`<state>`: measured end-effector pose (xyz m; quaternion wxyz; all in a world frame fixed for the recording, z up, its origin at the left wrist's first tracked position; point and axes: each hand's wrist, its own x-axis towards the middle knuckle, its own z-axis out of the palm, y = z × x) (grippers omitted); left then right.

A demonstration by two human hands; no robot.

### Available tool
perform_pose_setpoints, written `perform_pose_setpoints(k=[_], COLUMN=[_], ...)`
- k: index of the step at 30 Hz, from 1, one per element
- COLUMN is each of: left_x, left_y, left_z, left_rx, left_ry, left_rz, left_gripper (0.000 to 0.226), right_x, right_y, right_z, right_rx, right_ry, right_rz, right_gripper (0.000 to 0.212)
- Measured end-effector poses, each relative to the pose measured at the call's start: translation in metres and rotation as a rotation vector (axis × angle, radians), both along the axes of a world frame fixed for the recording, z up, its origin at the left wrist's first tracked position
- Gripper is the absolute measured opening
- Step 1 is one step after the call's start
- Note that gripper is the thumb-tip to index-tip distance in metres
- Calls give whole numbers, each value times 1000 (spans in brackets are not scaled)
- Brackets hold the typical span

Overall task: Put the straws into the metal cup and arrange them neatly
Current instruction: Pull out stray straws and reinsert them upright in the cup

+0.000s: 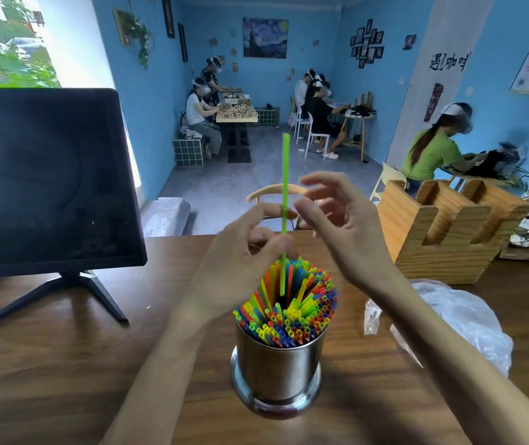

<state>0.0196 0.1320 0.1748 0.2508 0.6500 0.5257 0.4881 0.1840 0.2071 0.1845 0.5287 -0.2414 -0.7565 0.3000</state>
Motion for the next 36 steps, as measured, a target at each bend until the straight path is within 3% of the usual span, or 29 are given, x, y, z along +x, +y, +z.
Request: perform_pose_setpoints(k=[2,4,8,11,19,24,27,30,32,36], left_x=[3,4,-4,-12,-12,-3,-1,1,1,-1], left_y=[-4,-4,-3,-4,7,9,7,6,6,5], left_z=[-6,-9,-12,-10,-40,-53,-55,-57,-59,-59], left_rx=[-39,-67,-75,-79,-147,-191,-165,-190,-222,-208], left_ry=[179,253,332,211,127,-216,-367,-513,-522,-515], left_rz=[-15,2,74,157,221,188,212,217,212,236], left_gripper=[16,10,8,12,9,20,21,23,29,32], right_x=[-3,-6,-9,-7,3,2,4,4,2,2], right_y=[1,-1,0,3,4,2,-8,-20,-24,-27], right_z=[5,7,-5,-23,-45,-44,-38,-35,-36,-35], right_rx=[-30,9,64,101,-86,-173,-236,-94,20,19], right_ry=[48,54,-85,-237,-442,-423,-392,-636,-767,-811], right_rz=[113,131,68,30,80,125,200,190,117,112], right_gripper=[43,51,32,20,30,29,52,68,62,50])
